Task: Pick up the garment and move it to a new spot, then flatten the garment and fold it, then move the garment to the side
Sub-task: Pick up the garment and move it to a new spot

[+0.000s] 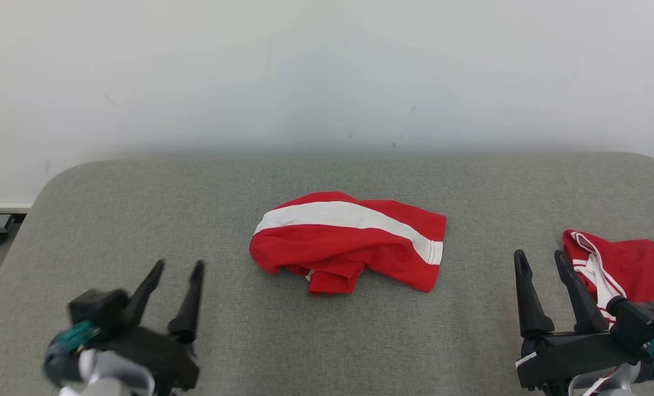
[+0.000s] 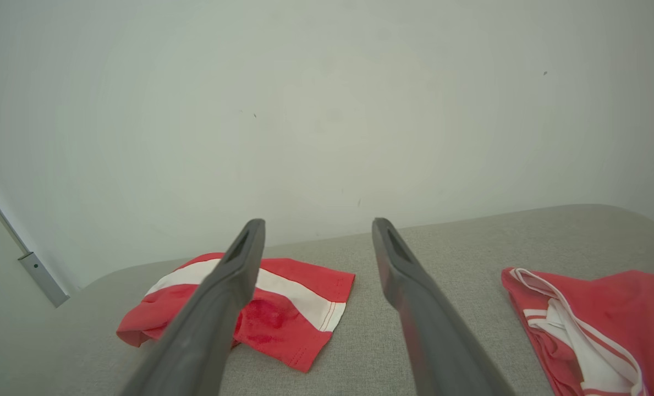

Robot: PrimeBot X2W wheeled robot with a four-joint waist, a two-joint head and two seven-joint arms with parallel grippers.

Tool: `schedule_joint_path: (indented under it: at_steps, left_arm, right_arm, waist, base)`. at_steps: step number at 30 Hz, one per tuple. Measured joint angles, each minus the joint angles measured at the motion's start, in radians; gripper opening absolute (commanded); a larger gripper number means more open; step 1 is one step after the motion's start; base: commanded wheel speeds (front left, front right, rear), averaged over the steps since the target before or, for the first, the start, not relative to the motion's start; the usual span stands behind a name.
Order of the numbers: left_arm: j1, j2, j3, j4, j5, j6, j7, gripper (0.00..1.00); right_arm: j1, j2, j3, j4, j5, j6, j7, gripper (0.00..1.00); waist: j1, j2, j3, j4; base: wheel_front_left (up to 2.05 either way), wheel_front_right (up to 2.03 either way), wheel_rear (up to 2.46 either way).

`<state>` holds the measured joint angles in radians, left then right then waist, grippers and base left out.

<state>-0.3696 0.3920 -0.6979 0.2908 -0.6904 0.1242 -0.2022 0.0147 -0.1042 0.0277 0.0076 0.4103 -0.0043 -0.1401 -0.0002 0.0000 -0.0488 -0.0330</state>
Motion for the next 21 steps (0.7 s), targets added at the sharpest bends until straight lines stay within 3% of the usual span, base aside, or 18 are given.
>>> schedule_joint_path:
  at_steps: [6,11,16,21]
  left_arm:
    - [0.162,-0.065,0.244,0.011,-0.013,0.0,-0.038,1.0]
    - [0.244,-0.16,0.401,-0.033,-0.031,0.0,-0.049,1.0]
    - [0.286,-0.214,0.437,-0.093,-0.033,0.0,-0.049,1.0]
    - [0.307,-0.173,0.343,-0.13,-0.001,0.0,-0.044,1.0]
  right_arm:
    - [0.0,0.007,-0.003,0.01,0.0,-0.005,-0.001,1.0]
    - [0.007,0.008,-0.024,0.015,0.004,-0.015,-0.002,1.0]
    - [0.023,0.007,-0.027,0.015,0.004,-0.022,-0.002,1.0]
    - [0.023,0.004,-0.02,0.023,0.004,-0.021,0.0,1.0]
  waist:
    - [0.0,0.0,-0.003,-0.005]
    - [0.0001,0.0,-0.011,-0.007]
    - [0.0001,0.0,-0.012,-0.006]
    - [0.0001,0.0,-0.005,-0.012]
  base:
    - [0.0,0.0,0.0]
    - [0.0,0.0,0.0]
    - [0.0,0.0,0.0]
    - [0.0,0.0,0.0]
